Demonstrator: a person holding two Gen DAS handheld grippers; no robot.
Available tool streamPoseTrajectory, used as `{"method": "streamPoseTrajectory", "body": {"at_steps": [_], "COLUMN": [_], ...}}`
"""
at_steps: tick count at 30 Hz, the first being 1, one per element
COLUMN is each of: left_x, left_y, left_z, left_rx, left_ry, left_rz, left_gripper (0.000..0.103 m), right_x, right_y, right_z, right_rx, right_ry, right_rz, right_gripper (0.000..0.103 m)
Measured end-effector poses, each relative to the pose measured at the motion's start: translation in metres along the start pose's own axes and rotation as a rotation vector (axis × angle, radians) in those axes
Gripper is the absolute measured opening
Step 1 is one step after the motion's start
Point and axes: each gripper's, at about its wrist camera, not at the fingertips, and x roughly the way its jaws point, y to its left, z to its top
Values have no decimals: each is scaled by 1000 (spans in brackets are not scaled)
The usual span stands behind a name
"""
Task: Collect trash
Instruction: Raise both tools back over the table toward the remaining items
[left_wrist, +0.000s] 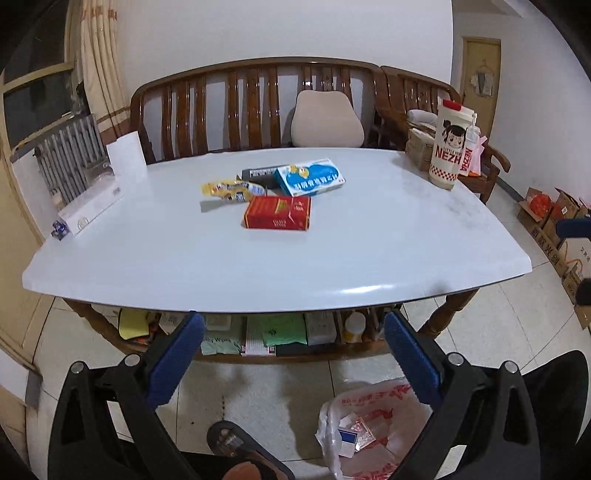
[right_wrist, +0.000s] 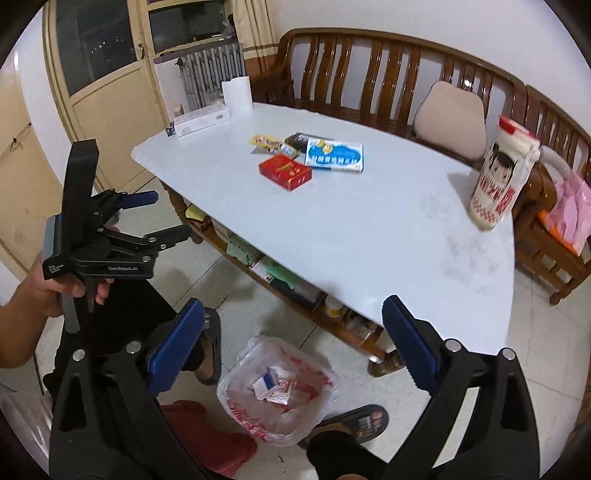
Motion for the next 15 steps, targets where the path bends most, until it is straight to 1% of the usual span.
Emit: {"method": "streamPoseTrajectory", "body": {"at_steps": [3,9,15], "left_x": [-3,-5,0], "left_y": [3,8,10], "left_z": [5,14,23], "left_rx": [15,32,19], "left_ry": [-5,-14,-19], "left_rz": [-3,-43,-56], "left_gripper": [95,95,95], "right_x": [-5,-10,-5], "right_y": [-1,-3,-4], "right_z": [6,28,54], "right_rx": [-20,-57,-117], "right_ry": [-1,-4,7], "right_rz": [-12,-6,-9], "right_gripper": [95,96,96]}}
